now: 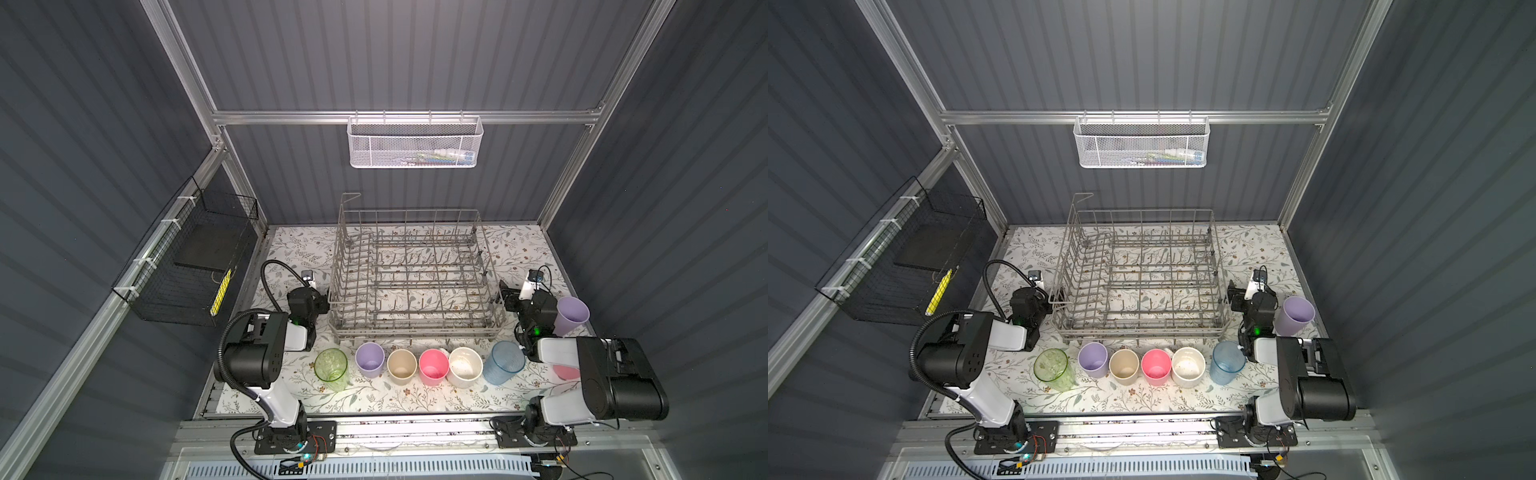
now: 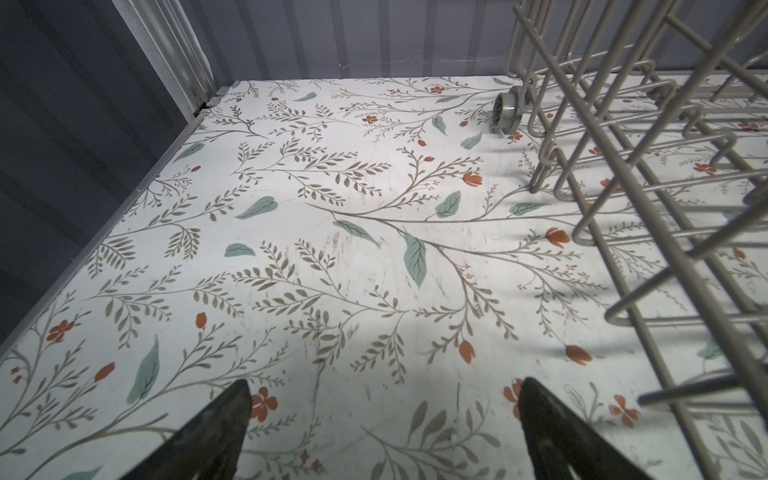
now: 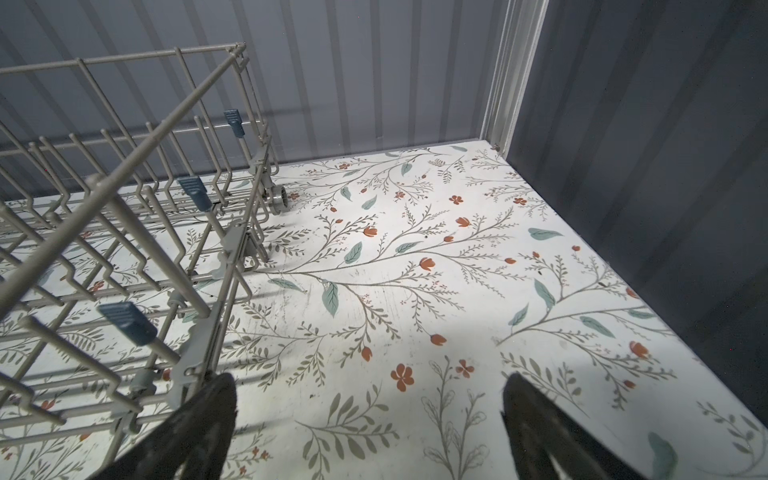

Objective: Load the cups into the dish rack

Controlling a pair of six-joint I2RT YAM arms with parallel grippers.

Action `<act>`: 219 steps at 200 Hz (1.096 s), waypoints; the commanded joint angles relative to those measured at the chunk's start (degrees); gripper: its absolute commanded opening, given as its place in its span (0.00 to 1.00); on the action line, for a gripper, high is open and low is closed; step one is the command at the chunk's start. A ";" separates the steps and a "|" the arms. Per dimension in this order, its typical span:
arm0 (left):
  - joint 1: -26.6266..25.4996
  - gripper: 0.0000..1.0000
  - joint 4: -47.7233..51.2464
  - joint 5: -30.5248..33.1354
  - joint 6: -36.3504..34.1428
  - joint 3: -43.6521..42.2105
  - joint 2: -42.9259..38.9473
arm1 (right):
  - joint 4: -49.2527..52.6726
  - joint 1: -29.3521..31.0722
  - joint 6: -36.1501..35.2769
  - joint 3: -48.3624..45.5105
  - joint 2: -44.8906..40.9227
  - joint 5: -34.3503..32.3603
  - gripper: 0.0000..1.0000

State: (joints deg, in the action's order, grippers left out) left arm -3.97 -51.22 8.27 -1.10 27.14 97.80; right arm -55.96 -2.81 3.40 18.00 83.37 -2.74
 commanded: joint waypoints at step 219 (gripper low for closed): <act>0.14 1.00 41.52 9.66 7.25 16.60 -26.83 | 64.14 4.31 10.20 32.20 -21.05 -10.62 0.99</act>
State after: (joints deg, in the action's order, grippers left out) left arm -3.97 -18.76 16.47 2.85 39.68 72.86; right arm -8.56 0.80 11.35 43.97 64.05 -9.63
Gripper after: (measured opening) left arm 0.997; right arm 0.989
